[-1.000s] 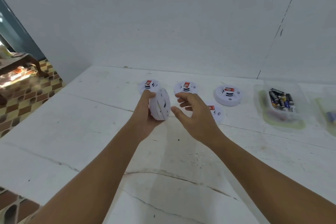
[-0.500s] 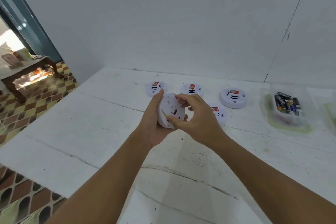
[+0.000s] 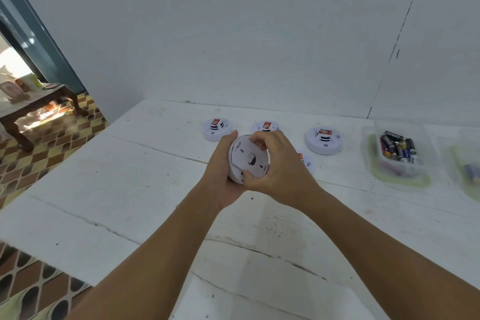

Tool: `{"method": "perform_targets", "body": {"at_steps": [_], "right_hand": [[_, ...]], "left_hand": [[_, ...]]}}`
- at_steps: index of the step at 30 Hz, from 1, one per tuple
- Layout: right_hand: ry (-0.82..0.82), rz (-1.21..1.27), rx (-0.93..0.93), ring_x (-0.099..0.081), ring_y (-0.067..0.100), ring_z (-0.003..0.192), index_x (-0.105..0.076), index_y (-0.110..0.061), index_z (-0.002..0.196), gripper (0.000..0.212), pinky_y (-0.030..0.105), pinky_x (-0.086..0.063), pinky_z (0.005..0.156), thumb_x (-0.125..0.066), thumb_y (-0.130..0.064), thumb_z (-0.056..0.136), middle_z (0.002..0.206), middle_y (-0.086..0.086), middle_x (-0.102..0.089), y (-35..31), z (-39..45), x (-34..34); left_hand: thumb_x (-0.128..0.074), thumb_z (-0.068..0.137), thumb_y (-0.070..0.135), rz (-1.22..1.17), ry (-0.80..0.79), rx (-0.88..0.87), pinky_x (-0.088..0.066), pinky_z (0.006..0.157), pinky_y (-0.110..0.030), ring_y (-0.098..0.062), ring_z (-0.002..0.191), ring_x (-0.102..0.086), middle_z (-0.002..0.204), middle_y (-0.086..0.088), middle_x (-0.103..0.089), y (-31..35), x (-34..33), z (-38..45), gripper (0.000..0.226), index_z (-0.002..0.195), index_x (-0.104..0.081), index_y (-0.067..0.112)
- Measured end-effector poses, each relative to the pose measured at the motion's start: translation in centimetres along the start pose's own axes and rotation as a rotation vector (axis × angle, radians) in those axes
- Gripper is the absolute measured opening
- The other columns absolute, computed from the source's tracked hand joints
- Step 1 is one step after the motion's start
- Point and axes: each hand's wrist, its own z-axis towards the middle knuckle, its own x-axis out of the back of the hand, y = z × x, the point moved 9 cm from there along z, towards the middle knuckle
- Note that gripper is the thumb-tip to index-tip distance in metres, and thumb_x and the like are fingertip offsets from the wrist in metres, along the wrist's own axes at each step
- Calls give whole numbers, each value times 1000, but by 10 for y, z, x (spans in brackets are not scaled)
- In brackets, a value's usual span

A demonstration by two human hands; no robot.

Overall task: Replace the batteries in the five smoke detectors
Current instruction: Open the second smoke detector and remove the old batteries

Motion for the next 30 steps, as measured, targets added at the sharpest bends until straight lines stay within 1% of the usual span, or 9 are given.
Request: {"method": "perform_targets", "body": {"at_steps": [2,4,7,9,16,22,25,27,30], "right_hand": [[43,22,6,-50,11,111,-51,-21,132,68,26,-49,91,-79,-42,73,121,-8,-51,1,-5,5],[113,87,-5,-52,13,109,-51,-21,130,68,22,-48,89,-81,-36,71,119,-7,-51,3,-13,13],[161,124,-50,-53,15,108,-50,-23,129,68,21,-47,85,-82,-32,70,118,-4,-52,10,-22,19],[104,100,-108,-53,13,106,-49,-26,130,68,23,-50,83,-83,-33,71,117,-7,-51,21,-29,13],[-266,-252,-231,-46,17,108,-49,-21,135,68,28,-44,87,-76,-44,77,119,-5,-46,53,-59,-27],[-459,-429,-295,-41,18,118,-47,-23,135,66,33,-46,95,-70,-55,82,124,-2,-43,65,-65,-40],[-495,-422,-299,-39,19,129,-44,-24,145,70,36,-45,103,-67,-55,86,133,-1,-43,66,-65,-40],[-438,-369,-296,-42,18,130,-45,-25,149,67,35,-45,104,-65,-54,91,138,-1,-45,60,-60,-36],[-189,-169,-272,-54,8,108,-58,-27,135,43,27,-47,90,-66,-44,96,122,-7,-55,46,-43,-21]], "left_hand": [[-48,103,56,6,7,-10,-59,91,-43,-31,121,-66,133,-16,-69,0,1,1,60,139,-65,10],[-45,104,56,2,15,-22,-57,94,-47,-34,121,-66,134,-18,-68,1,4,2,60,139,-65,11],[-47,103,55,2,69,-45,-60,76,-43,-30,94,-74,115,-14,-75,5,17,3,51,125,-70,15],[-51,101,55,21,108,-59,-60,74,-42,-29,89,-72,109,-13,-75,5,28,5,48,125,-69,17],[-56,98,47,-58,198,-127,-52,103,-49,-36,102,-65,105,-13,-71,8,55,6,38,112,-72,16],[-56,96,41,-94,145,-109,-50,106,-47,-33,98,-63,95,-9,-73,-1,51,5,34,104,-76,15],[-53,96,42,-106,131,-96,-49,105,-47,-32,96,-65,98,-11,-74,-6,48,5,37,103,-80,16],[-51,95,42,-100,131,-85,-48,105,-46,-31,96,-64,98,-11,-74,-8,47,5,39,104,-80,18],[-51,93,43,-110,106,-78,-50,102,-46,-32,101,-61,106,-12,-69,-11,41,4,40,111,-77,18]]}}
